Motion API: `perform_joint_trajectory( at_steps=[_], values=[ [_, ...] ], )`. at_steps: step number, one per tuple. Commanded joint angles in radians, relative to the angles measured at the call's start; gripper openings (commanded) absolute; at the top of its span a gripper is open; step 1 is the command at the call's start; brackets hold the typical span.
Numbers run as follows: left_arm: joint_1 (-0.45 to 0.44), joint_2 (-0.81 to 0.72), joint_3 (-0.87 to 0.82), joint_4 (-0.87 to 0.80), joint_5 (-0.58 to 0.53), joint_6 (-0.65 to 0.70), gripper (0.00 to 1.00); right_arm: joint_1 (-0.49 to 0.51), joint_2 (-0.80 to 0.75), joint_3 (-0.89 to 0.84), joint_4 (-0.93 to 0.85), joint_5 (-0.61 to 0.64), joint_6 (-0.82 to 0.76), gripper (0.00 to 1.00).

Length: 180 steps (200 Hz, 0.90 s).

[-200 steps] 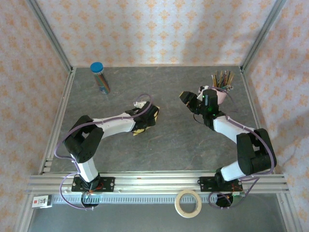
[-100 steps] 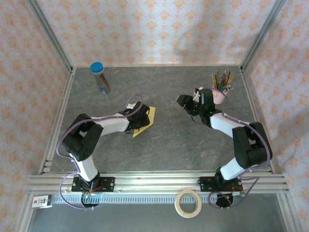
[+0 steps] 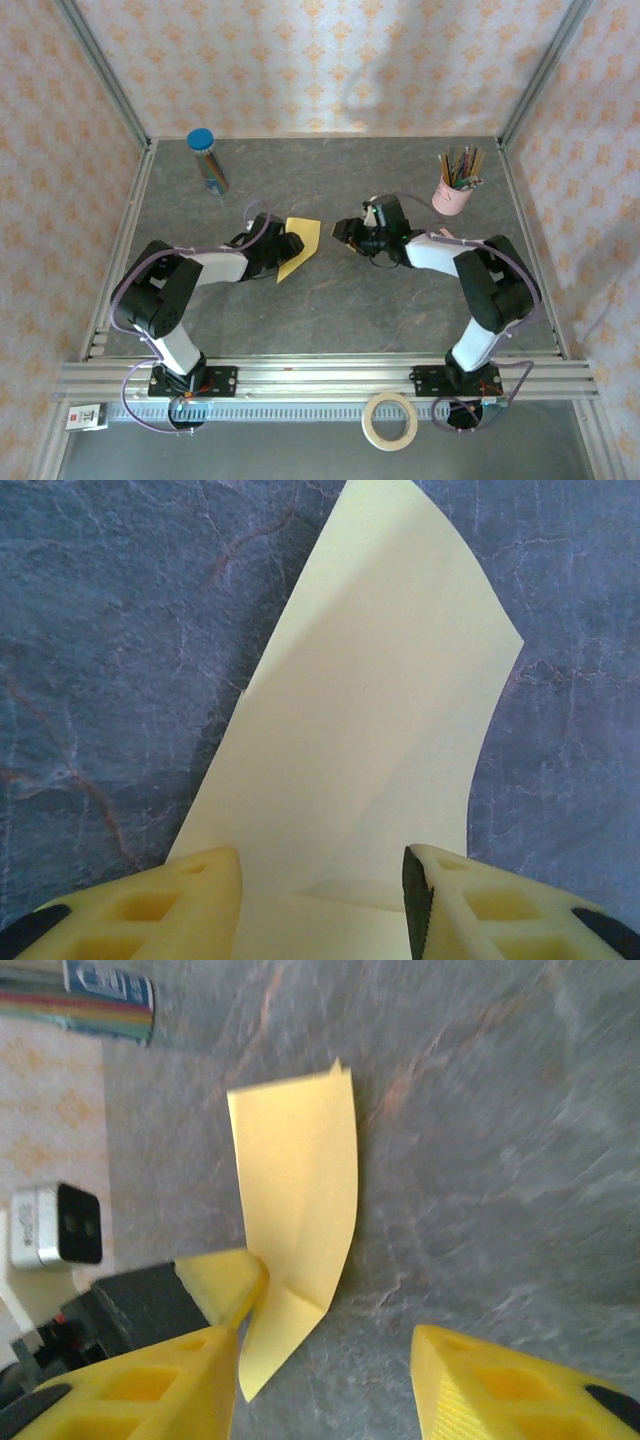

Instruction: Fold a paper plane with a square sheet of paper (pick it up from the middle)

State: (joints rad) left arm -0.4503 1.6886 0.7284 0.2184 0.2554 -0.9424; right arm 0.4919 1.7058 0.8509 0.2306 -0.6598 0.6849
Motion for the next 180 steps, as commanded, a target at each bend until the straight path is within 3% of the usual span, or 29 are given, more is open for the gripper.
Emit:
perform_joint_trajectory(
  at_steps=[1,59,180],
  values=[
    [0.006,0.010,-0.035,-0.024,0.029,-0.029,0.47,0.039,0.028,0.032,-0.015,-0.001,0.051,0.45],
    [0.009,0.015,-0.039,-0.023,0.028,-0.030,0.43,0.113,0.101,0.066,-0.024,0.004,0.121,0.40],
    [0.012,0.010,-0.044,-0.021,0.038,-0.028,0.43,0.140,0.248,0.157,0.005,-0.042,0.172,0.28]
  ],
)
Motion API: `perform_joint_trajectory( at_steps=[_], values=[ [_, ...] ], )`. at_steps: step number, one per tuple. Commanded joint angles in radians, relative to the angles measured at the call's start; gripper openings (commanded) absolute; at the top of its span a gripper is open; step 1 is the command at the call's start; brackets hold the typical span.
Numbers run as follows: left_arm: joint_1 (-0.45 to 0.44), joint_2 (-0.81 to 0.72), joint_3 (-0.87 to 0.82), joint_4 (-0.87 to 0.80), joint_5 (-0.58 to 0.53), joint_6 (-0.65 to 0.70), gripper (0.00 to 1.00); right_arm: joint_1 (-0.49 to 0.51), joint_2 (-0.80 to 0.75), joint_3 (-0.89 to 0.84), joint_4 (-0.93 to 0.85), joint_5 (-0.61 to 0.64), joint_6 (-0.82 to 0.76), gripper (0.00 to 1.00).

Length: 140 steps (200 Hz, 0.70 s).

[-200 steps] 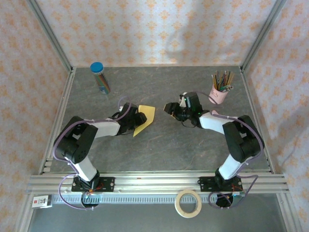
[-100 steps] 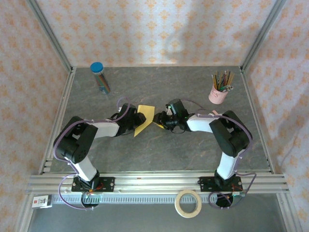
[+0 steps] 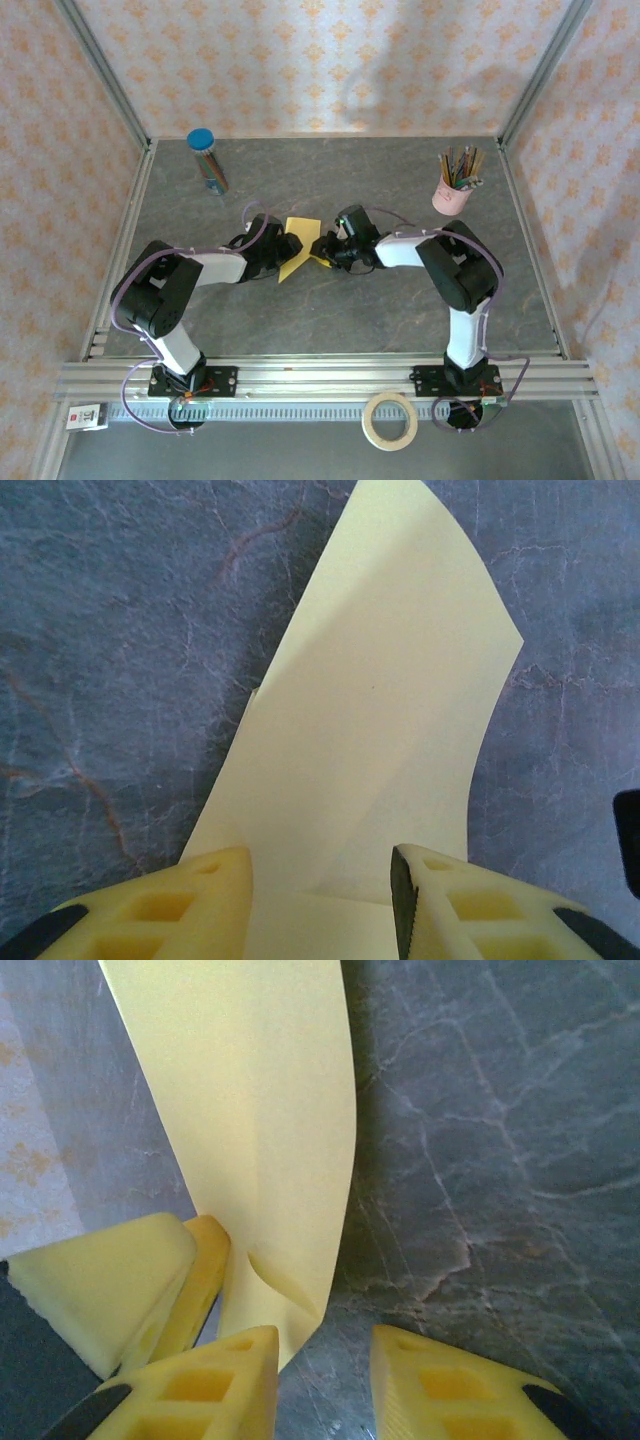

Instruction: Fold a paper plane with a square sheet of paper (pick it up from the middle)

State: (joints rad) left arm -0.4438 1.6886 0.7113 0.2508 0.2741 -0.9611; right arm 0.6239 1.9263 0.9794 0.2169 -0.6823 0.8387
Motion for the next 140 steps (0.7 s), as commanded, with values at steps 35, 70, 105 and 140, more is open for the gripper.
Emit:
perform_joint_trajectory(
  at_steps=[35,70,105,140],
  values=[
    [0.006,0.008,-0.027,-0.048,0.025,-0.008,0.43,0.008,0.044,0.030,0.071,-0.052,0.046,0.26],
    [0.006,0.003,-0.027,-0.051,0.025,-0.008,0.43,0.008,0.050,0.026,0.104,-0.059,0.066,0.25],
    [0.005,0.000,-0.026,-0.051,0.025,-0.008,0.43,0.007,0.046,0.011,0.147,-0.060,0.101,0.22],
    [0.006,-0.016,-0.018,-0.060,0.025,-0.003,0.44,0.004,0.024,-0.005,0.169,-0.043,0.121,0.16]
  ],
)
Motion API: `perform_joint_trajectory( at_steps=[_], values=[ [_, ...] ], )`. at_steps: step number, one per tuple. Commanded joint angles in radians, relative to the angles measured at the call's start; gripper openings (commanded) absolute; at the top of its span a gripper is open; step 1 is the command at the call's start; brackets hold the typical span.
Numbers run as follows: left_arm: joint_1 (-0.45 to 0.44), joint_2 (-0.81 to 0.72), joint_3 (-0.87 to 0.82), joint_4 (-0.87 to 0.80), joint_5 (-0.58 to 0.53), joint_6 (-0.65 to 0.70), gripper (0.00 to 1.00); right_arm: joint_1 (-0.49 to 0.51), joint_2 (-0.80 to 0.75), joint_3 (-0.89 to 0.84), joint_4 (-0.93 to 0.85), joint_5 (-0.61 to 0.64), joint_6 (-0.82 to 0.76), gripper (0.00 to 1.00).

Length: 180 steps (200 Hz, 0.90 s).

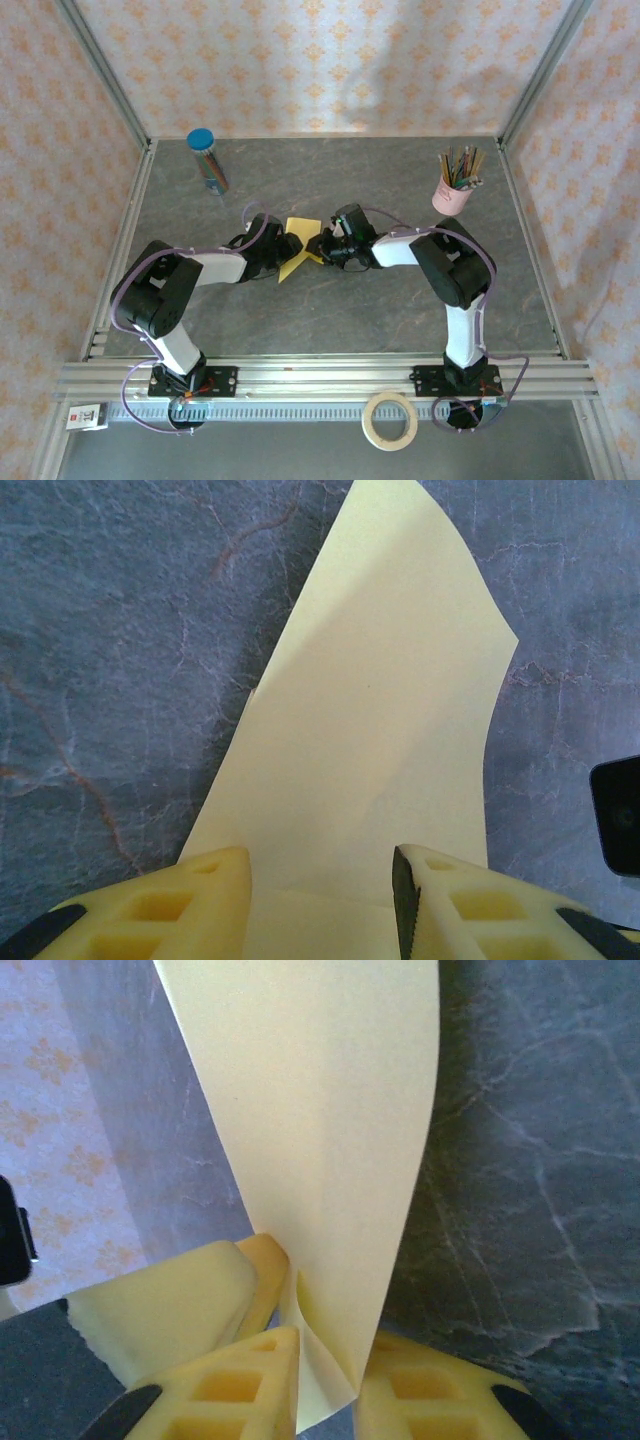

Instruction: Fold a paper plane with a square sheet of paper (pick it up from the middle)

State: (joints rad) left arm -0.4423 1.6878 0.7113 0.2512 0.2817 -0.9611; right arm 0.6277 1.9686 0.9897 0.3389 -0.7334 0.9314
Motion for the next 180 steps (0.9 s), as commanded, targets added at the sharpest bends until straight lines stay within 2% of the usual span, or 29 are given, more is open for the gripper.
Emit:
perform_joint_trajectory(
  at_steps=[1,33,54,110,139,180],
  values=[
    [0.004,-0.016,-0.017,-0.061,0.017,-0.003,0.44,0.001,-0.019,-0.015,0.046,0.009,0.029,0.16],
    [0.005,-0.075,-0.009,-0.060,0.024,0.003,0.47,-0.008,-0.050,-0.036,0.054,0.036,0.031,0.07],
    [0.003,-0.148,-0.006,-0.059,0.017,0.026,0.51,-0.016,-0.088,-0.059,0.053,0.069,0.022,0.05],
    [-0.063,-0.346,-0.092,0.012,-0.088,0.156,0.85,-0.065,-0.226,-0.140,0.006,0.133,0.009,0.04],
    [-0.131,-0.402,-0.145,0.060,-0.155,0.231,0.98,-0.092,-0.288,-0.191,-0.032,0.151,0.009,0.04],
    [-0.243,-0.401,-0.179,0.122,-0.251,0.392,0.99,-0.112,-0.327,-0.241,-0.045,0.143,0.048,0.04]
  ],
)
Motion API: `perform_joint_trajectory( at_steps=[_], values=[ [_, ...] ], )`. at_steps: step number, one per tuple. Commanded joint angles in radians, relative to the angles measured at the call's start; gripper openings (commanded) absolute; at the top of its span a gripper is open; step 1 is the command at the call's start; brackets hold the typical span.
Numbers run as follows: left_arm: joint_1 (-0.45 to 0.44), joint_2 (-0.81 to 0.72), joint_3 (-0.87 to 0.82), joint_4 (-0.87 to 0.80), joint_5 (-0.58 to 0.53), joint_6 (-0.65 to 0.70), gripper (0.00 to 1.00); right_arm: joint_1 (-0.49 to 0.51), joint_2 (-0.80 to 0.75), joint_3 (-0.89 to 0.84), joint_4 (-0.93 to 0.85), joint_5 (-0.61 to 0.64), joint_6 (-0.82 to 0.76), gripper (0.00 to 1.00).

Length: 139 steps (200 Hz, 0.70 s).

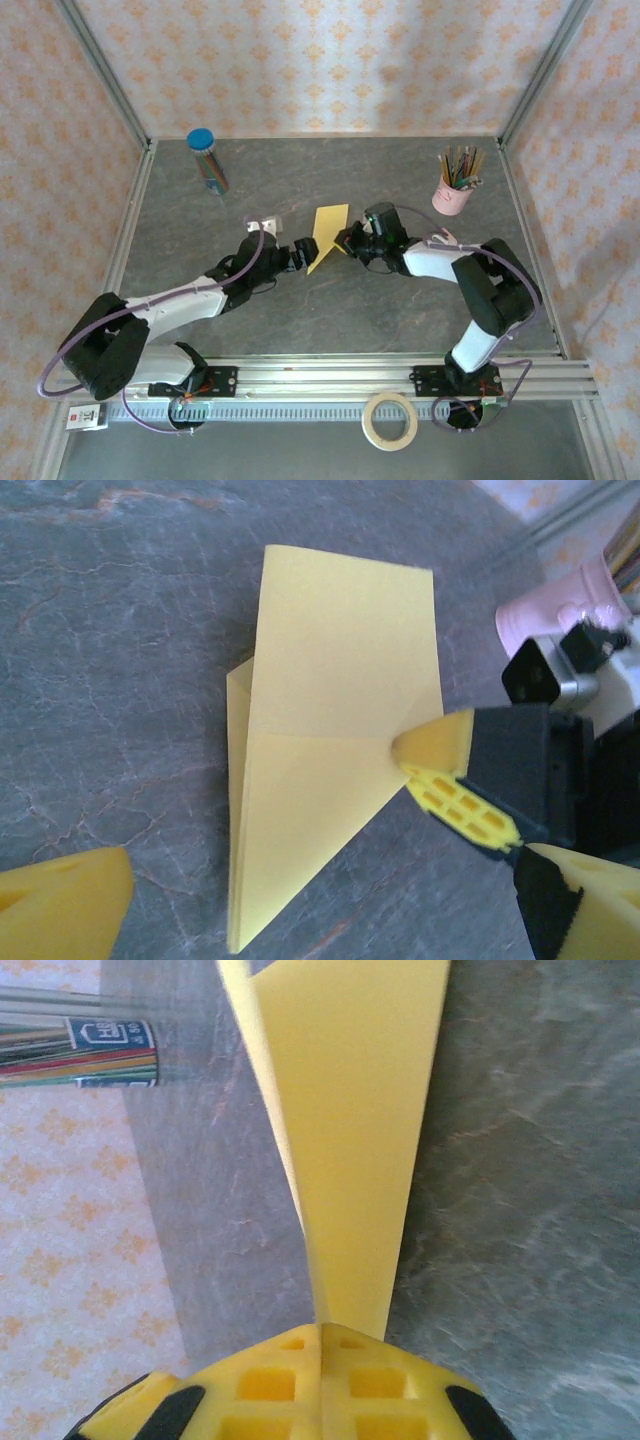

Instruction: Fold a paper plane with a square sheet of paper (pick it up from the middle)

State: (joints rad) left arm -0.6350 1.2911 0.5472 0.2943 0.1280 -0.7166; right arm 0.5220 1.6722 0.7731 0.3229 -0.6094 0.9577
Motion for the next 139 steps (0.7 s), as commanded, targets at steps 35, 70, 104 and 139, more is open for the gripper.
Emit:
perform_joint_trajectory(
  at_steps=[35,70,104,139],
  values=[
    [-0.132,0.073,0.027,0.067,-0.165,0.313,0.94,-0.010,-0.028,-0.022,-0.034,0.004,0.049,0.04],
    [-0.202,0.181,0.097,0.053,-0.256,0.463,0.87,-0.014,-0.009,-0.012,-0.024,-0.034,0.071,0.04],
    [-0.241,0.293,0.163,0.055,-0.298,0.587,0.75,-0.017,-0.005,-0.006,-0.027,-0.049,0.084,0.04],
    [-0.242,0.368,0.186,0.072,-0.315,0.660,0.63,-0.022,0.006,0.002,-0.042,-0.061,0.084,0.05]
  ],
)
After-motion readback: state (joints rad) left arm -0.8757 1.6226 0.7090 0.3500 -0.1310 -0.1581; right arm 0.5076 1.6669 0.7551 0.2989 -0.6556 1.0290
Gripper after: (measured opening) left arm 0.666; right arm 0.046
